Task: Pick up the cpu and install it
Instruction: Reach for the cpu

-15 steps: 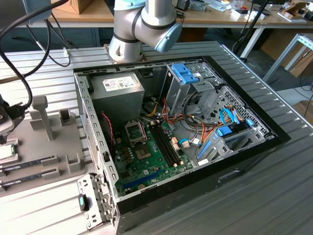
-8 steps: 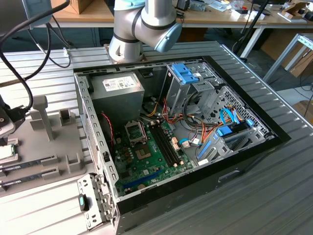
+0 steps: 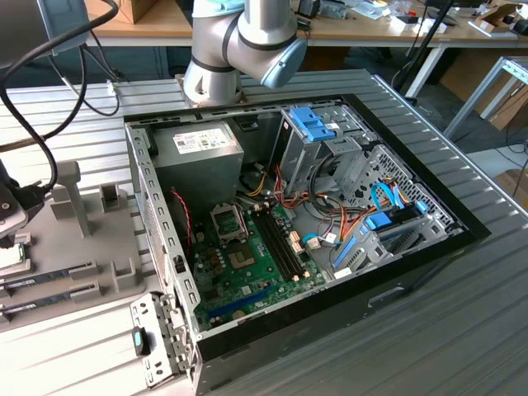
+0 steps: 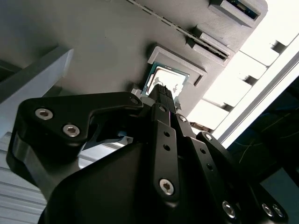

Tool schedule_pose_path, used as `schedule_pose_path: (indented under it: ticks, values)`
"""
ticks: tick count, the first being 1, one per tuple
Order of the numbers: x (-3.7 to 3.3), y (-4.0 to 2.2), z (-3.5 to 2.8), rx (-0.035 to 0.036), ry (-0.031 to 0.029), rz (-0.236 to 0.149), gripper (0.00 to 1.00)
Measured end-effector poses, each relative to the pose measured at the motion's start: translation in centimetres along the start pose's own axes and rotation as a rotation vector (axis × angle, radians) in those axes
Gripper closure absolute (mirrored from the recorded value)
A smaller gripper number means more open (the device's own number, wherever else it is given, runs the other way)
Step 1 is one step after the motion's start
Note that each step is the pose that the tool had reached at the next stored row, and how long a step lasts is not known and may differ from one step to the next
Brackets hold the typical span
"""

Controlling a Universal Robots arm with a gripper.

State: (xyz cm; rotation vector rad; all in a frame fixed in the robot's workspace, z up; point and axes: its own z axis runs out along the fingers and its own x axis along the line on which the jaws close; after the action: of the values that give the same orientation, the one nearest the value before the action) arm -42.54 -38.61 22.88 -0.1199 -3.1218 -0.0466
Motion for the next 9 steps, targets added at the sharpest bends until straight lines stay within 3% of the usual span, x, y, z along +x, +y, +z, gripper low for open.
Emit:
schedule_pose_path:
  ticks: [9]
  values:
    - [0.02, -0.02, 0.64, 0.0001, 0.0002, 0.0, 0.89]
